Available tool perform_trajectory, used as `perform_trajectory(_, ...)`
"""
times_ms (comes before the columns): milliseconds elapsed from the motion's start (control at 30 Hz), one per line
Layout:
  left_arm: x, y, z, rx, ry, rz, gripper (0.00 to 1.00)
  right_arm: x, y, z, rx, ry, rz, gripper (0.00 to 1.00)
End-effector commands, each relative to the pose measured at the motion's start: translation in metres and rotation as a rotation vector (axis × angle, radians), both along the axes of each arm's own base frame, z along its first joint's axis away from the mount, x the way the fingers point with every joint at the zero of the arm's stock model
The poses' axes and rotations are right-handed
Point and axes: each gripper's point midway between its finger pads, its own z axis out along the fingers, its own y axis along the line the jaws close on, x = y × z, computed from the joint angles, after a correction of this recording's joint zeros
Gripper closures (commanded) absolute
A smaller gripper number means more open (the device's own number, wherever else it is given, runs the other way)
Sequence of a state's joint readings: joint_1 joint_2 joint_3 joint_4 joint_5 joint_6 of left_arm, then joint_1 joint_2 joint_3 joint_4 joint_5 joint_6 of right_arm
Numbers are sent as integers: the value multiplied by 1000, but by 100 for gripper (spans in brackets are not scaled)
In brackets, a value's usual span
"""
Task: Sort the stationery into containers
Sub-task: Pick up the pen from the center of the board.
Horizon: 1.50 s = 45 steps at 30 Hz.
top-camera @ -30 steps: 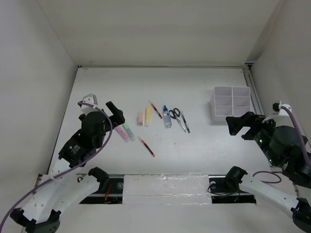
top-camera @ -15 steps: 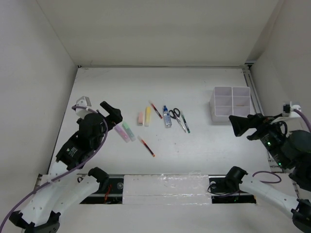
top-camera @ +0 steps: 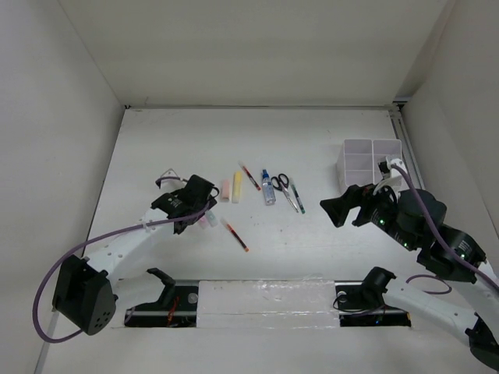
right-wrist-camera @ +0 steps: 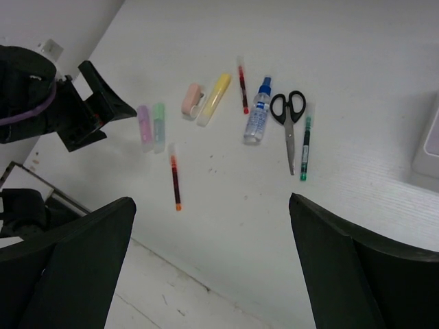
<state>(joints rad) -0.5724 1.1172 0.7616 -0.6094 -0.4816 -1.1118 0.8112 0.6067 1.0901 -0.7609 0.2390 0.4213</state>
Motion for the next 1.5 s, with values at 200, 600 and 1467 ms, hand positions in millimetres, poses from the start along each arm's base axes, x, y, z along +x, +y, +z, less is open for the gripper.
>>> perform_trajectory(200, 1, 22, -9, 42, -23, 196, 0, -7, 13, 5, 66, -50, 81, 0)
perform_trajectory(600, -13, 30, -49, 81, 60, 273, 12, -11, 17, 5, 77, -52, 110, 0)
perform_trajectory(1467, -10, 22, -91, 150, 178, 235, 45, -18, 25, 5, 112, -57, 168, 0)
